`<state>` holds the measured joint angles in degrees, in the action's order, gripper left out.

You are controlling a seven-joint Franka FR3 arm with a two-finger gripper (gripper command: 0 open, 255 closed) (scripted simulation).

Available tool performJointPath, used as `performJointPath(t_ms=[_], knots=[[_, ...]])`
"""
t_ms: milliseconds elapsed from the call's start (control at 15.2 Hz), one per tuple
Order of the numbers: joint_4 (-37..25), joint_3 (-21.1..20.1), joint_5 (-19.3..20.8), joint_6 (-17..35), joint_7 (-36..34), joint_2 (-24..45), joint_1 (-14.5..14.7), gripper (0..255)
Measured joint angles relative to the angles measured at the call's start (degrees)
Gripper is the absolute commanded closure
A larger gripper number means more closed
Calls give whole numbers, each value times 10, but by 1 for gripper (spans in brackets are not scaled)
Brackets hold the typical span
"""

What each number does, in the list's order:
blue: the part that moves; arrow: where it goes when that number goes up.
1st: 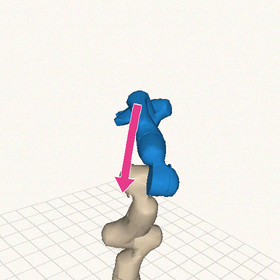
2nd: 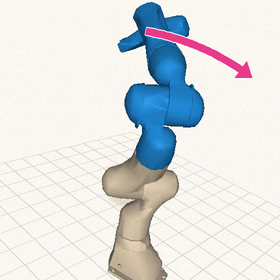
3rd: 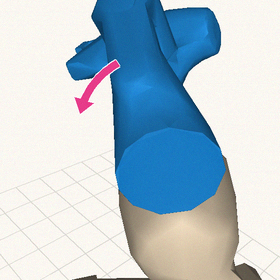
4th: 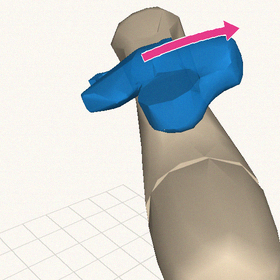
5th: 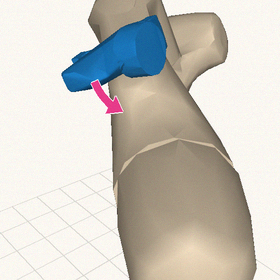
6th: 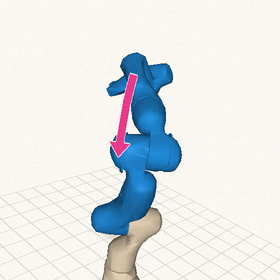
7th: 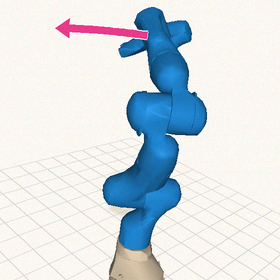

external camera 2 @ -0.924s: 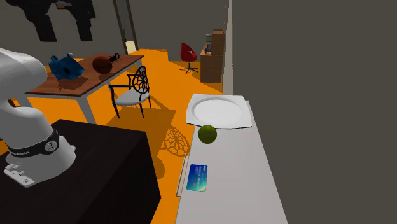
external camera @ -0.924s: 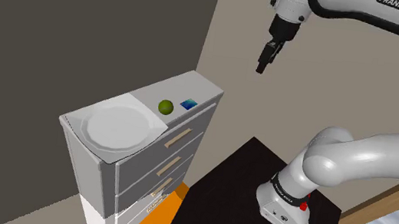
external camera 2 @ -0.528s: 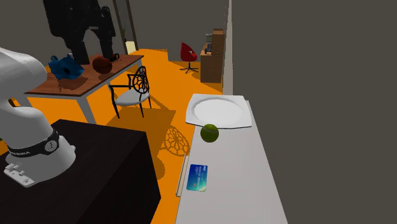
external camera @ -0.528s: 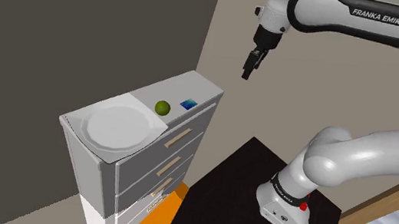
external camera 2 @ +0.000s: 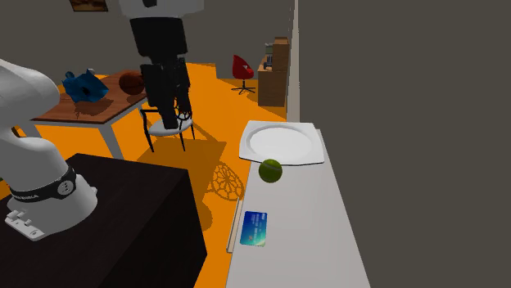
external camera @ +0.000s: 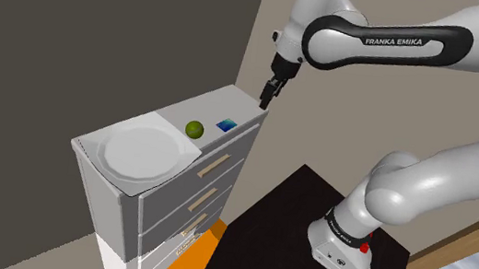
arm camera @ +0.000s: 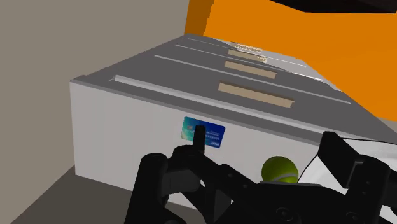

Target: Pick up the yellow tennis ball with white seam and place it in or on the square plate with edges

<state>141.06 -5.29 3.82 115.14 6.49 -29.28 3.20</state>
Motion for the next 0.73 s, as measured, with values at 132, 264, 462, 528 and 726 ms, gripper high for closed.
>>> performJointPath(t_ms=[132, 264, 462, 528, 726], knots=[[2, -7, -3, 44, -6, 36, 5, 0], [0, -13, -4, 85, -10, 73, 9, 0], [-5, -22, -2, 147, -17, 131, 13, 0], [-9, -25, -2, 165, -19, 149, 15, 0], [-22, -32, 4, 217, -23, 206, 18, 0]])
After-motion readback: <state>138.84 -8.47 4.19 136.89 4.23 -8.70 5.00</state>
